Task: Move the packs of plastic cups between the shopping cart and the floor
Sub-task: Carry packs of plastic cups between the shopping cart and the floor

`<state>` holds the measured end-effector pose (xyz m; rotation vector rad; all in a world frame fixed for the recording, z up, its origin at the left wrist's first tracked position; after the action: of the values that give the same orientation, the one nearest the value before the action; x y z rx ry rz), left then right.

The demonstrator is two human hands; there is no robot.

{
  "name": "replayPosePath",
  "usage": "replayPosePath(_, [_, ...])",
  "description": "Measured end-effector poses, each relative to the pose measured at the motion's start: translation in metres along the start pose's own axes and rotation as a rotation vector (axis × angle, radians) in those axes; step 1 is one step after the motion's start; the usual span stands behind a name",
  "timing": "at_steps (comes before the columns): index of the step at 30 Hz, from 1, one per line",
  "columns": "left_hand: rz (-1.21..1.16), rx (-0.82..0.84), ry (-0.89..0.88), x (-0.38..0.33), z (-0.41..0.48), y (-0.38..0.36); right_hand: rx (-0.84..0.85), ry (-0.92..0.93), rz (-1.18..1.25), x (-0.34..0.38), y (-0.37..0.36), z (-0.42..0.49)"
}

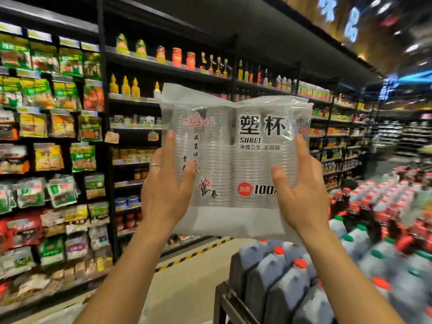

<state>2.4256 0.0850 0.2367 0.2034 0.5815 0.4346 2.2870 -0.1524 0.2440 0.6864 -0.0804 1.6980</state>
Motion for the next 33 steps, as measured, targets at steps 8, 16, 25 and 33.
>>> replayPosePath(8, [-0.244, 0.169, -0.054, -0.007, -0.031, -0.013, -0.133, -0.070, -0.259, 0.023, 0.054, -0.064])
replayPosePath(16, [-0.523, 0.374, -0.124, -0.105, -0.085, -0.044, -0.237, -0.232, -0.561, 0.037, 0.183, -0.125])
replayPosePath(25, [-0.797, 0.503, -0.251, -0.250, -0.152, -0.032, -0.399, -0.334, -0.803, 0.081, 0.339, -0.197])
replayPosePath(33, [-1.017, 0.648, -0.355, -0.400, -0.267, 0.013, -0.543, -0.464, -0.965, 0.137, 0.500, -0.308])
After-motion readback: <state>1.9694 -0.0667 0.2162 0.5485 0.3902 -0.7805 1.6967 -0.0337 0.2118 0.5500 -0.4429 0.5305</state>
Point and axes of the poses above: each hand's wrist, its own z-axis towards the middle knuckle, its own y-axis out of the back of the hand, x = y × z, the point moved 9 cm from there along z, towards the middle knuckle, and after that the axes turned 1 degree about -z, right-handed, at the moved point
